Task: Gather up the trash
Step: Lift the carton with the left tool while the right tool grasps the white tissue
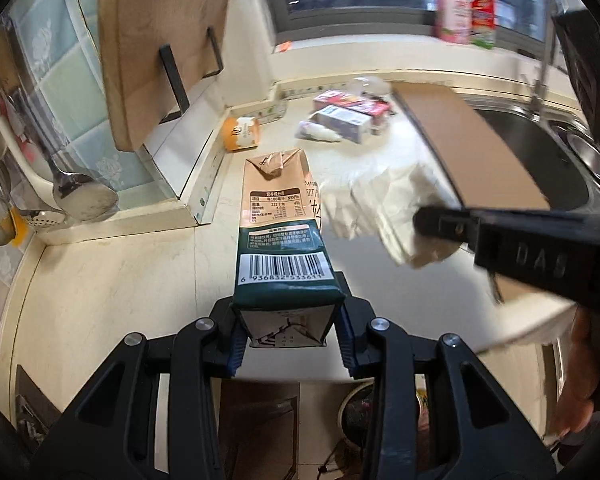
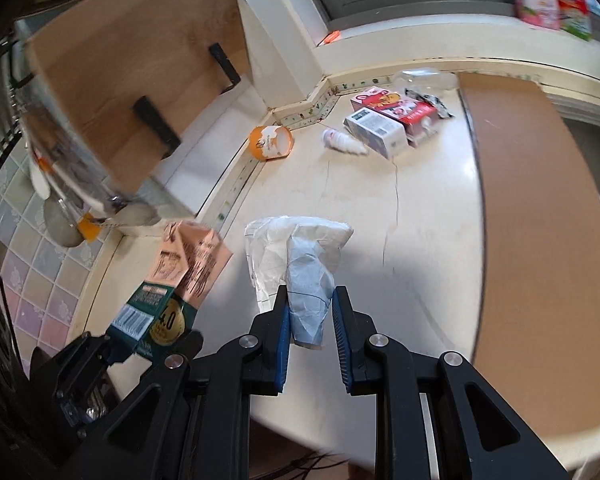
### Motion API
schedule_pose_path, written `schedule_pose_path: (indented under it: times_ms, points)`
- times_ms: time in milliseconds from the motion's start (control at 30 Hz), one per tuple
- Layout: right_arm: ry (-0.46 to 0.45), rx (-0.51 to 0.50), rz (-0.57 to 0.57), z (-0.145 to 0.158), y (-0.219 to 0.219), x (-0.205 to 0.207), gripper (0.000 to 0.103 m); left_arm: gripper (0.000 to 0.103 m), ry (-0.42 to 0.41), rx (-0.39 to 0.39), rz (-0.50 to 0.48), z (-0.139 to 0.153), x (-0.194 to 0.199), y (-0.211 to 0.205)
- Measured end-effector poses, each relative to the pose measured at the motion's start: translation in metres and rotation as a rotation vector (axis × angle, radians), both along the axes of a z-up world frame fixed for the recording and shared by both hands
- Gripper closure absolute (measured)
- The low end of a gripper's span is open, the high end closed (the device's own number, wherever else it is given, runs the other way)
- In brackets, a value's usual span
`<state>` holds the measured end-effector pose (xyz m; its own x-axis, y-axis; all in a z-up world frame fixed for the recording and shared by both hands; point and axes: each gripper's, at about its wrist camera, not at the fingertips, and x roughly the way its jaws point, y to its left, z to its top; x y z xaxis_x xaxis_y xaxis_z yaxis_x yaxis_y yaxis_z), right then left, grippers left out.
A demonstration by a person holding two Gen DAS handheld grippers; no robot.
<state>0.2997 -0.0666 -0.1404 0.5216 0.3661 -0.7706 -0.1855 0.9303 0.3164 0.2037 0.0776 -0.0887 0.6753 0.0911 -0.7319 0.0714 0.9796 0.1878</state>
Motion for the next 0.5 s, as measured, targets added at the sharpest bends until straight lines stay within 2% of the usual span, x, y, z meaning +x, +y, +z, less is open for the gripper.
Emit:
schedule_pose_path:
  times_ms: [133,300,500]
  points:
    - [-0.003,-0.014,-0.005,0.006,0.0,-0.057,0.084,0.069,-0.019,-0.015,-0.028,0.012,-0.04,-0.003]
    - [-0.025,-0.048,0.017,0.015,-0.005,-0.121,0.084,0.069,-0.037,-0.045,-0.018,0.019,-0.088,-0.005]
    - [0.002,-0.084,0.086,0.01,-0.022,-0.179,0.084,0.069,-0.025,-0.102,0.023,0.009,-0.151,-0.017]
